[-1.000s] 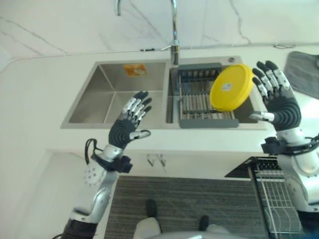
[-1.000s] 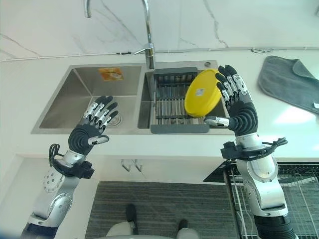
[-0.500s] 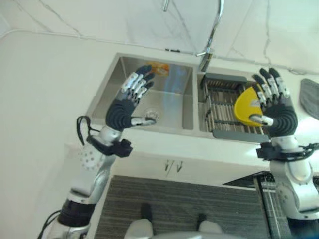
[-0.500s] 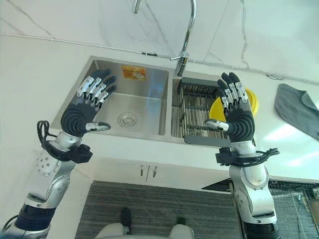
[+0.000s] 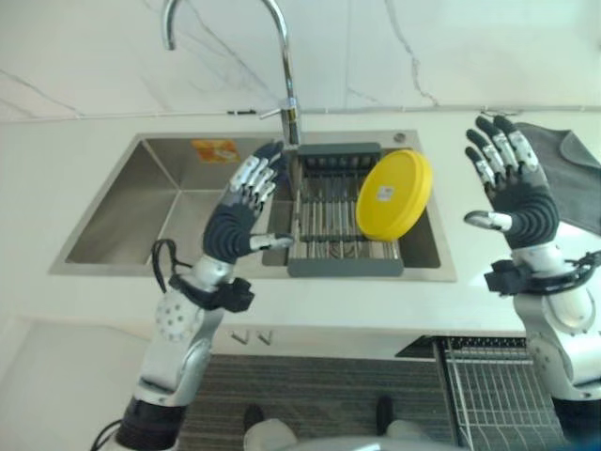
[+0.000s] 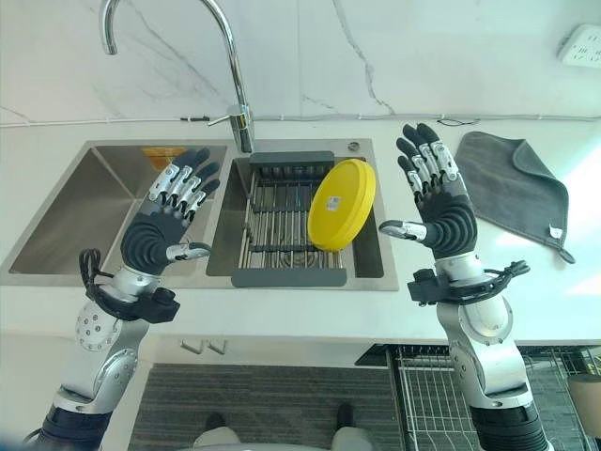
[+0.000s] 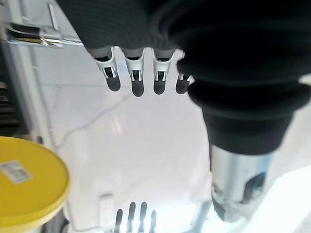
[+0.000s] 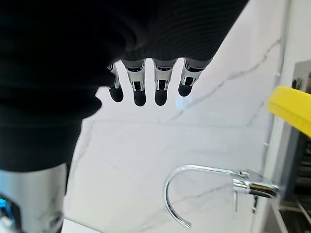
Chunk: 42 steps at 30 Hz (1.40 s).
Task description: Place the dishes in the dishwasher.
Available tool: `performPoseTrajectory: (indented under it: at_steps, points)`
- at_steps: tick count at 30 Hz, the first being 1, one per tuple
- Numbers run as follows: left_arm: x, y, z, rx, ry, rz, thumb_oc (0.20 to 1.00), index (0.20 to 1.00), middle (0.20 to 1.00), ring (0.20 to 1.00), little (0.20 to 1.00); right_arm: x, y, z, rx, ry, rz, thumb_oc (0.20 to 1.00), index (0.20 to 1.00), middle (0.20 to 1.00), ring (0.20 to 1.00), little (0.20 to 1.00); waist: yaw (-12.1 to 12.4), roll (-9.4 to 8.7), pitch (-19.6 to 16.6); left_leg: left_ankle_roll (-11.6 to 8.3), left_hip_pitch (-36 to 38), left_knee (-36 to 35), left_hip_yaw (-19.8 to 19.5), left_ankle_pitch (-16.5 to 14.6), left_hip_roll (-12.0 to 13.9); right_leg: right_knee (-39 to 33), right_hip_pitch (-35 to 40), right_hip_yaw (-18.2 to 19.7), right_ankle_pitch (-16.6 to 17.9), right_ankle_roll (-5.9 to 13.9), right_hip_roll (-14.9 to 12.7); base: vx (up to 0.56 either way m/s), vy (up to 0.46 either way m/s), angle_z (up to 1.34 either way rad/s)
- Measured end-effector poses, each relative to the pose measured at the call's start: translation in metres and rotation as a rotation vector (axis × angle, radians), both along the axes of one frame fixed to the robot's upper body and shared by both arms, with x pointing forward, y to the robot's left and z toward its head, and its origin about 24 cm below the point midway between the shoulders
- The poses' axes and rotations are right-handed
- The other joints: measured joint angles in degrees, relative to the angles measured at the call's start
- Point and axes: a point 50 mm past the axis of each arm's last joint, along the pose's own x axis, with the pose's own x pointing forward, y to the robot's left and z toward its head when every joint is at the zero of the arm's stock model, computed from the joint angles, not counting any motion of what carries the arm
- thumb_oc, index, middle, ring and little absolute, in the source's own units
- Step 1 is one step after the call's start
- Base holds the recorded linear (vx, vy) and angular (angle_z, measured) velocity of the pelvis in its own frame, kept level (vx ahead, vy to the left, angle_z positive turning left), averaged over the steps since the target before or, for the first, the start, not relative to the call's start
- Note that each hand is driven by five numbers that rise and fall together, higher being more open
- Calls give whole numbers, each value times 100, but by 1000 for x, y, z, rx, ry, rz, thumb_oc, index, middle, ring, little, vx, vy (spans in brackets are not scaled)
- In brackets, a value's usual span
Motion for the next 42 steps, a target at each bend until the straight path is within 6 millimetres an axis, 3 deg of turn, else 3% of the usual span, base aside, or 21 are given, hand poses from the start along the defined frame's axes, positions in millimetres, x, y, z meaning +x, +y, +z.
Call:
performPoseTrajectory:
  at_steps: [2, 3, 4, 6, 9, 14, 19, 22, 28, 36, 42]
  points:
    - [-4, 1, -8, 0, 34, 4, 1000, 1000, 1000, 1000, 1000, 0, -1, 1, 4, -9, -18, 1000, 1000, 1000, 1000, 1000, -14, -13, 6, -144, 105, -444, -9, -99, -226, 1, 23, -41, 44, -102, -126, -5, 145, 13]
    - [-3, -1, -5, -2, 18, -6, 1000, 1000, 1000, 1000, 1000, 0, -2, 2, 8, -14, -39, 1000, 1000, 1000, 1000, 1000, -43, 92, -38, -165, 238, -932, 10, -101, -444, 2, -25, -77, 46, -100, -128, 22, 180, 19]
    - [-1, -5, 0, -2, -8, -24, 1000, 1000, 1000, 1000, 1000, 0, -2, 2, -2, -21, -61, 1000, 1000, 1000, 1000, 1000, -102, 295, -75, -138, 340, -1114, 173, -169, -518, 2, 4, -127, 46, -100, -40, 48, 206, 30]
    - [1, -8, 3, -1, -21, -35, 1000, 1000, 1000, 1000, 1000, 1, -2, 1, -3, -19, -72, 1000, 1000, 1000, 1000, 1000, -152, 297, -72, -98, 345, -1113, 127, -263, -547, 2, 36, -174, 43, -95, -51, 41, 182, 14]
    - [4, -6, 7, -4, -47, -14, 1000, 1000, 1000, 1000, 1000, 0, -5, 5, -7, -40, -98, 1000, 1000, 1000, 1000, 1000, -169, 216, -82, -156, 423, -1113, -9, -671, -784, -1, 67, -120, 95, 97, -289, 39, 145, -2]
    - [5, 1, 10, 10, -56, 15, 1000, 1000, 1000, 1000, 1000, 1, -5, 4, 24, -36, -117, 1000, 1000, 1000, 1000, 1000, -80, -34, -121, 1, 571, -1141, -3, -798, -1123, -4, 179, -121, 120, 307, -662, 15, 93, 3]
    - [5, 11, 14, 14, -77, 55, 1000, 1000, 1000, 1000, 1000, 3, -14, -2, 136, -25, -244, 1000, 1000, 1000, 1000, 1000, -42, -339, -309, -6, 495, -1115, -90, -764, -1130, -1, 192, -199, 146, 327, -634, -2, 42, 7]
    - [6, 14, 17, 42, -85, 58, 1000, 1000, 1000, 1000, 1000, 10, -41, -17, 158, 42, -410, 1000, 1000, 1000, 1000, 1000, -45, -503, -406, -15, 495, -1114, -72, -758, -1120, -2, 180, -195, 144, 328, -629, 3, -22, -2]
    - [6, 14, 17, 53, -80, 53, 1000, 1000, 1000, 1000, 1000, 11, -53, -23, 194, 78, -486, 1000, 1000, 1000, 1000, 1000, -31, -518, -413, -19, 512, -1115, -51, -756, -1097, -3, 180, -187, 145, 329, -615, 19, -38, -2]
    - [7, 14, 14, 58, -69, 50, 1000, 1000, 1000, 1000, 1000, 23, -68, -70, 271, 336, -534, 1000, 1000, 1000, 1000, 1000, -3, -512, -421, -19, 589, -1116, -58, -757, -1089, -3, 264, -194, 145, 329, -618, 9, -17, 0]
    - [7, 15, 12, 59, -60, 52, 1000, 1000, 1000, 1000, 1000, 28, -62, -98, 322, 517, -442, 1000, 1000, 1000, 1000, 1000, 13, -472, -514, -19, 591, -1116, -74, -757, -1077, -3, 277, -210, 146, 328, -613, 0, 0, 0]
